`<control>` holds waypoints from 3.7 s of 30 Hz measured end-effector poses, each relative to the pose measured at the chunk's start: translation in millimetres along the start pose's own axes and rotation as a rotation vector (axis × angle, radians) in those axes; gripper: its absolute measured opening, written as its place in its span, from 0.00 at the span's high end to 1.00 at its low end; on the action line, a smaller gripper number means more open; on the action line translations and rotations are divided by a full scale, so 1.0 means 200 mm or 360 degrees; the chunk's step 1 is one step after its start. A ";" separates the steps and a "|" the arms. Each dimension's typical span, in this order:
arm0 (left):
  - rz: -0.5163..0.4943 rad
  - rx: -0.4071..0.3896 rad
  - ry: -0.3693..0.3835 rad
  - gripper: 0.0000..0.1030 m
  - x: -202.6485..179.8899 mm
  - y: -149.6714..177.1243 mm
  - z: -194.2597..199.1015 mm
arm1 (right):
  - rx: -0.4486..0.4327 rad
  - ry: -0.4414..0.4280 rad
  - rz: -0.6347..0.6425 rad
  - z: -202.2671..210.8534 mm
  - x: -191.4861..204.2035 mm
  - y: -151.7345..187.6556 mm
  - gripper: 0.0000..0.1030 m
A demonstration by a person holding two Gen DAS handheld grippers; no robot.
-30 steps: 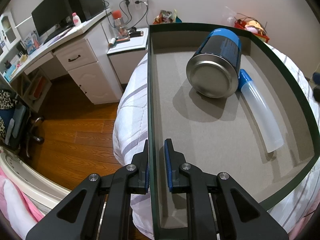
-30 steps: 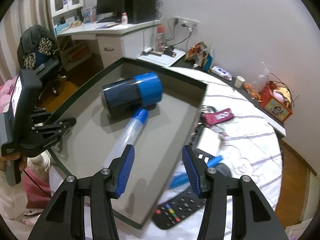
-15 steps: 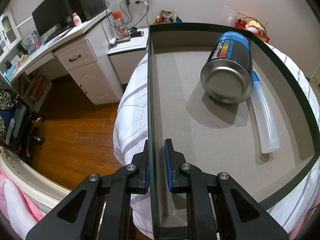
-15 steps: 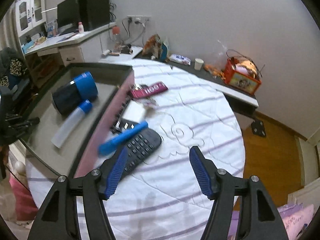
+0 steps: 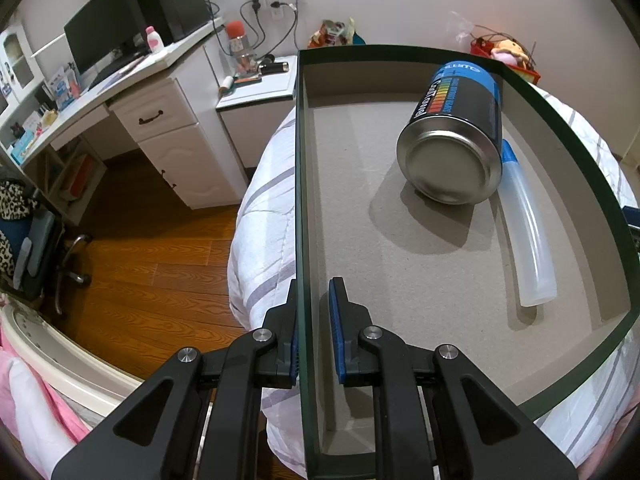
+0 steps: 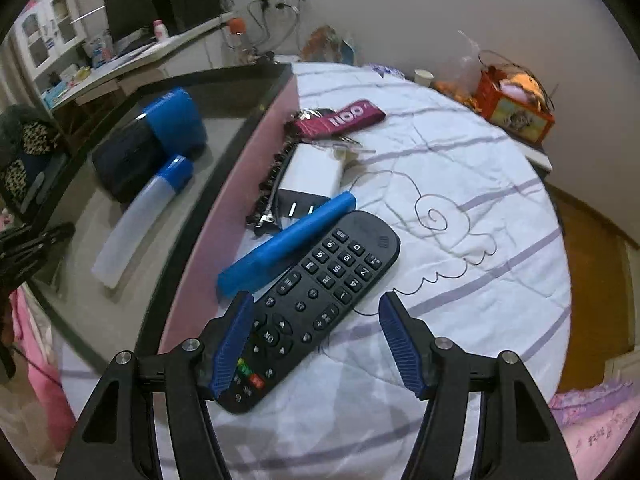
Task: Organize rigid objects
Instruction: 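Withdraw the right gripper from the tray toward the black remote, then grasp the black remote with the right gripper, then carry the remote into the tray and open the right gripper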
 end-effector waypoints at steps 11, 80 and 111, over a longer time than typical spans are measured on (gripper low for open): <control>-0.0001 0.0001 -0.0002 0.89 -0.01 0.00 0.00 | 0.0081 -0.0053 -0.0148 -0.10 -0.05 0.00 0.31; -0.0003 0.0003 0.0007 0.89 -0.02 -0.01 0.00 | 0.0067 -0.0166 0.0676 0.05 0.60 -0.23 0.57; -0.0007 0.0003 0.0025 0.89 -0.04 -0.01 0.00 | 0.0144 0.0113 0.0654 -0.21 0.73 -0.32 0.57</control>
Point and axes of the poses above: each gripper's, at about its wrist camera, not at the fingertips, and z roughly against the way its jaws point, x to its left, y to its underside, the point moved 4 cm from there along -z, roughly the way its jaws point, and after that the axes turned 2 degrees about -y, right-handed, at the moved point
